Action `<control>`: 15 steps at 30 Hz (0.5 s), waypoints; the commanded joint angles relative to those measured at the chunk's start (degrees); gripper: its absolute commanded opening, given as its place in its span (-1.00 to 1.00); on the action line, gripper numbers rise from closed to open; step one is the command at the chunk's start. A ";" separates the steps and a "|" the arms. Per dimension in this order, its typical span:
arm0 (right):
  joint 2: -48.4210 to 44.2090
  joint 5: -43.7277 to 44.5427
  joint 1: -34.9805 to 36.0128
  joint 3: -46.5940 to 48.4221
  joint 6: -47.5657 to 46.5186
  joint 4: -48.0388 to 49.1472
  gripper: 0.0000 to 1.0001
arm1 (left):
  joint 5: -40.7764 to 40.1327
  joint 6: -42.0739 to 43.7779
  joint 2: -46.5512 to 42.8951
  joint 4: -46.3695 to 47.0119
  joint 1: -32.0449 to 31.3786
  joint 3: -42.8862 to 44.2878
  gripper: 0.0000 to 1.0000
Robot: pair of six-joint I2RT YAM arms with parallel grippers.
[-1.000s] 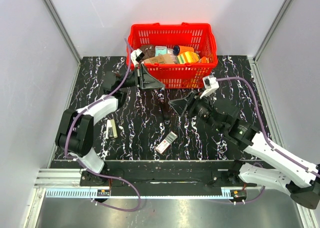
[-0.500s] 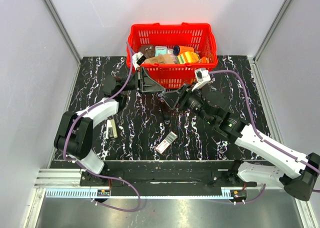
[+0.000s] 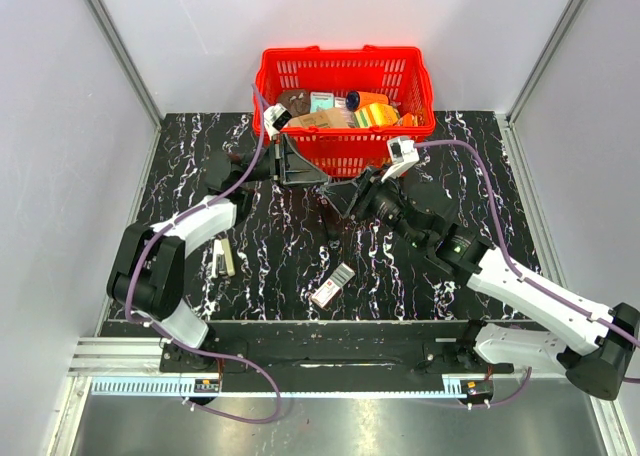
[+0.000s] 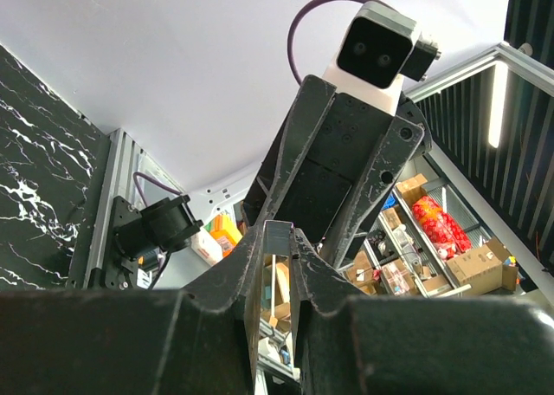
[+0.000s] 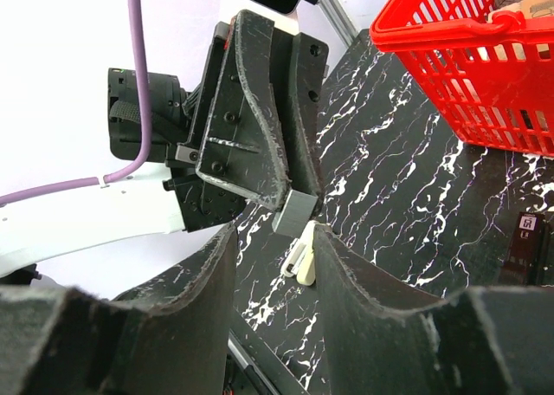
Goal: Unload the staples from the stapler
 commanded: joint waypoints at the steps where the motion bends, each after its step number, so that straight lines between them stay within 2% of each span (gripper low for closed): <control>1: 0.42 1.34 -0.06 2.25 -0.82 2.72 -0.08 | -1.64 -0.33 -3.17 22.20 -0.43 1.26 -0.68; 9: 0.69 0.99 -0.33 2.51 -0.56 3.51 -0.14 | -1.28 0.02 -3.35 22.11 -0.87 0.99 -0.68; 15: 0.51 1.34 -0.33 2.43 -0.47 3.95 -0.30 | -0.93 0.20 -3.26 22.11 -1.40 0.91 -0.68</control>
